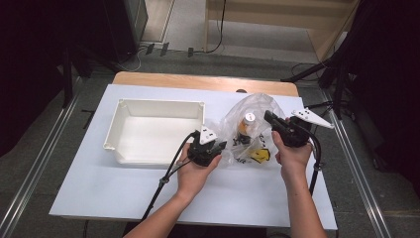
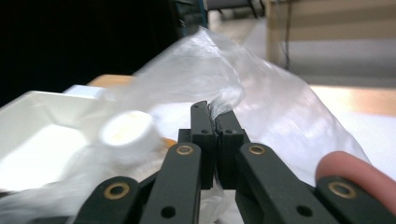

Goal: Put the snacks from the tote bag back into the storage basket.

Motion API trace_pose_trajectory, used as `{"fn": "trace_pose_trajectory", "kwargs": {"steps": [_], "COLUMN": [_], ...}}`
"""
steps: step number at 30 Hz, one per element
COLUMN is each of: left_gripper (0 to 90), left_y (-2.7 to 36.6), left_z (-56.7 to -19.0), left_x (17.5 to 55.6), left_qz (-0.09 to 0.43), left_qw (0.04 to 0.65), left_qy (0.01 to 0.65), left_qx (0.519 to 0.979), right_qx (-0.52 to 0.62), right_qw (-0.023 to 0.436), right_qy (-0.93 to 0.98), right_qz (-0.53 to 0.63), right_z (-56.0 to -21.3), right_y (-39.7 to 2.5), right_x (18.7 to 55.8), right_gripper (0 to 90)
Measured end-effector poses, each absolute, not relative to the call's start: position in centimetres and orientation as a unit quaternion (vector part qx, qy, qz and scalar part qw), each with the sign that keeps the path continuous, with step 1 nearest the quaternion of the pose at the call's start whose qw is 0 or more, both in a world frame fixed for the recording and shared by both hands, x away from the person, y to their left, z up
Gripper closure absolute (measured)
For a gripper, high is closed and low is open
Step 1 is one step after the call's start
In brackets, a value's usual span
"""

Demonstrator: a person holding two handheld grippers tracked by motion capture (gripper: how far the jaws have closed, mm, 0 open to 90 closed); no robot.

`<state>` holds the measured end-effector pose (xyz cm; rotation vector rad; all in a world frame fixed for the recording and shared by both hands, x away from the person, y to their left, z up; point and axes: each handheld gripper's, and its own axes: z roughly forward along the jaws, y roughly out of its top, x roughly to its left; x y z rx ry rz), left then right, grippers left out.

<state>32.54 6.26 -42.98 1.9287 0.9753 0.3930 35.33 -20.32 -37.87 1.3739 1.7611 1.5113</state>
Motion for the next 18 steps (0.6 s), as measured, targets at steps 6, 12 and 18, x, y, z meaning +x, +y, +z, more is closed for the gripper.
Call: {"fn": "trace_pose_trajectory", "kwargs": {"steps": [6, 12, 18], "left_gripper": [86.3, 83.3, 83.0], "left_y": [6.3, 5.9, 5.6], "left_z": [-43.7, -44.5, -45.8], "left_x": [31.8, 30.9, 30.0], "left_qz": [0.165, 0.183, 0.185], "left_qw": [0.459, 0.457, 0.46], "left_qy": [0.399, 0.394, 0.381], "left_qx": [0.777, 0.776, 0.78], "right_qx": [0.541, 0.555, 0.577], "right_qw": [0.203, 0.193, 0.171], "right_qy": [0.628, 0.642, 0.653], "right_qz": [0.522, 0.493, 0.46], "right_z": [-40.3, -42.1, -45.0], "right_y": [-21.0, -20.9, -20.9], "right_x": [37.2, 38.3, 39.0], "right_gripper": [90.0, 90.0, 90.0]}}
